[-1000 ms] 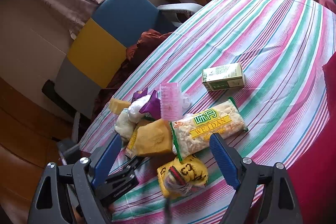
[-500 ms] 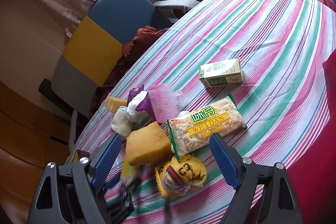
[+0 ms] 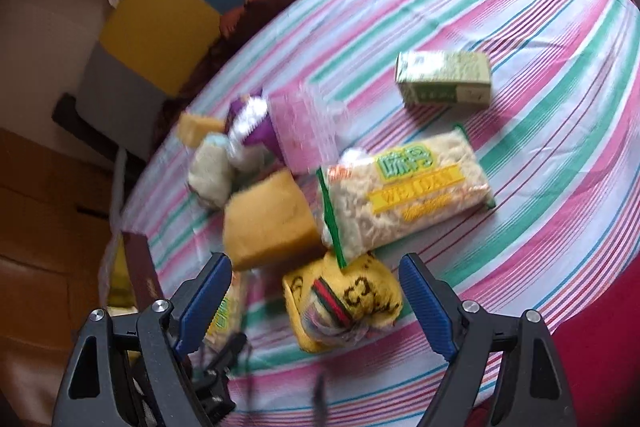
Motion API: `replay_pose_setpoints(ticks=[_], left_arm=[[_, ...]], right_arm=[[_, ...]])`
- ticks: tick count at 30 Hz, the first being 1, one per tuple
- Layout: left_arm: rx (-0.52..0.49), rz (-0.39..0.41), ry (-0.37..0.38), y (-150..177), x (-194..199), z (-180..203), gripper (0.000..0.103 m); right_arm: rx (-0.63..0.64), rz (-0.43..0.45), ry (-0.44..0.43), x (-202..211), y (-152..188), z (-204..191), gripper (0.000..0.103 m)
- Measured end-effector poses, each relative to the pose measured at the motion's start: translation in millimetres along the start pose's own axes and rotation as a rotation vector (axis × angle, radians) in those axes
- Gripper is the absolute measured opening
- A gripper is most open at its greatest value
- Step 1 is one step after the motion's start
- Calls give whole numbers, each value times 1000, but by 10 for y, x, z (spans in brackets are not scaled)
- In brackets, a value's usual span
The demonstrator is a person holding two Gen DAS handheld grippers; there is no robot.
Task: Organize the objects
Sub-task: 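Grasp the WEIDAN cracker pack with the left tool while the right tool grasps the yellow sock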
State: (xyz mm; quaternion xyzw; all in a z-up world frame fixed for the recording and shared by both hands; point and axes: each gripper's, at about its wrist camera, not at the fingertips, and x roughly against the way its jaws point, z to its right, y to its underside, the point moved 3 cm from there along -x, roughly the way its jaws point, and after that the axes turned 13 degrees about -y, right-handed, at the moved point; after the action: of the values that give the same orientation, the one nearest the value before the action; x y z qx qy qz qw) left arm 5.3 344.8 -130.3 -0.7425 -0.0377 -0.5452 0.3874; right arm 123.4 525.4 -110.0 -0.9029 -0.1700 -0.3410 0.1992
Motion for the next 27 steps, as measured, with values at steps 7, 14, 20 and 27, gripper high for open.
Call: replay_pose_setpoints(ticks=[7, 14, 20, 27], left_arm=[[-36, 2, -36, -110, -103, 71, 67], [-30, 23, -35, -88, -139, 42, 68], [-26, 37, -40, -60, -119, 37, 68], [-20, 35, -73, -21, -57, 26, 51]], right_arm=[[24, -91, 111, -186, 44, -32, 87], [65, -142, 220, -337, 78, -61, 87], [101, -177, 298, -436, 122, -77, 87], [274, -304, 417, -713, 307, -231, 69]])
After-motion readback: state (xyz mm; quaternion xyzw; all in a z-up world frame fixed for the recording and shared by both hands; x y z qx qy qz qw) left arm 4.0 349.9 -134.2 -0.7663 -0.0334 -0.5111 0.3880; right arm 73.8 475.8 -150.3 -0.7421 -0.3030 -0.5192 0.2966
